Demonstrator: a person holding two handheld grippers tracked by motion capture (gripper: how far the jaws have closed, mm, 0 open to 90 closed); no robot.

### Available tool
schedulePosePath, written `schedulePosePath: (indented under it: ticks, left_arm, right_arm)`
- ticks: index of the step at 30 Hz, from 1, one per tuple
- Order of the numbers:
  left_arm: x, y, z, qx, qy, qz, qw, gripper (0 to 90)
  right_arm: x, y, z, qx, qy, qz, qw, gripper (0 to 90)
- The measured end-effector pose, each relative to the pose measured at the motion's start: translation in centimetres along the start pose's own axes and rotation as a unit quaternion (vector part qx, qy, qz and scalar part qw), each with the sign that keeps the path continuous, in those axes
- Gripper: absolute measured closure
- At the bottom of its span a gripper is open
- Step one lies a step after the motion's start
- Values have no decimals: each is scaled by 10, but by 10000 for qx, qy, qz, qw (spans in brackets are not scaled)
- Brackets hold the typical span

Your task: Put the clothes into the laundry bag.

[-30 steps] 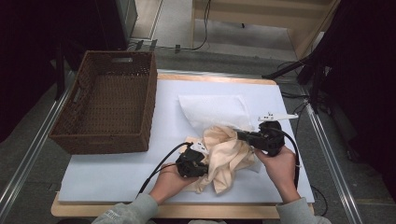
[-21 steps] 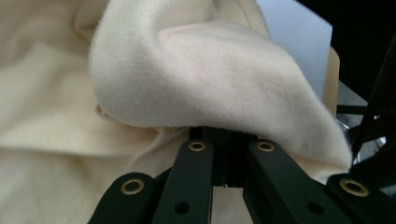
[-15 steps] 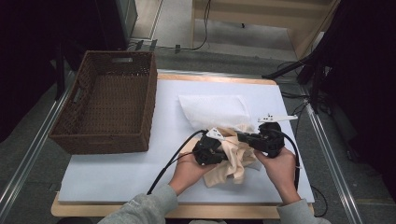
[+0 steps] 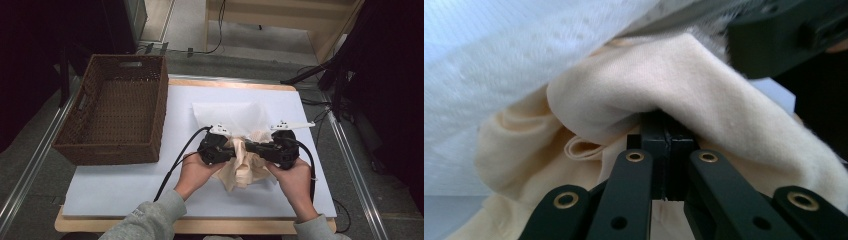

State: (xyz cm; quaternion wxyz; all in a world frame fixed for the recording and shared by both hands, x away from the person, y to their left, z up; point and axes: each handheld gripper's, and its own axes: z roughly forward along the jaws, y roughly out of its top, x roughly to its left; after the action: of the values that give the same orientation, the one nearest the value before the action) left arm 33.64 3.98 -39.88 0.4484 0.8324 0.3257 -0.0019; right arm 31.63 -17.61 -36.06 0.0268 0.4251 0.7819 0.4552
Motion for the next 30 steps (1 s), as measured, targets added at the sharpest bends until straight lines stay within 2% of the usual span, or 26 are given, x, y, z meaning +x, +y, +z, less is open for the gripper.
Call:
schedulePosePath:
  ticks: [5, 7, 9, 13, 19, 24, 27, 30]
  left_arm:
    - [-6, 10, -15, -106, 26, 208, 9997, 900]
    - [-6, 14, -16, -42, -5, 229, 9997, 900]
    - [-6, 15, -10, 59, -38, 259, 9996, 900]
    - [-7, 19, 11, 242, -180, 265, 9992, 900]
    - [-13, 27, 41, 514, -234, 424, 9975, 900]
    - [-17, 30, 64, 678, -257, 488, 9962, 900]
    - [-18, 32, 75, 768, -251, 609, 9949, 900]
    - [-19, 31, 82, 772, -249, 623, 9948, 900]
  right_arm:
    - [8, 4, -5, -183, 253, 56, 9995, 891]
    - [7, 3, -7, -232, 265, 133, 9993, 890]
    - [1, 0, -8, -202, 159, 198, 9995, 890]
    - [-13, -9, -12, -76, -91, 272, 9996, 890]
    - [-30, -17, -19, -101, -226, 512, 9984, 890]
    - [-36, -21, -25, -142, -343, 589, 9976, 890]
    - [-37, -23, -28, -167, -382, 607, 9973, 890]
    - [-35, -24, -30, -214, -381, 598, 9973, 890]
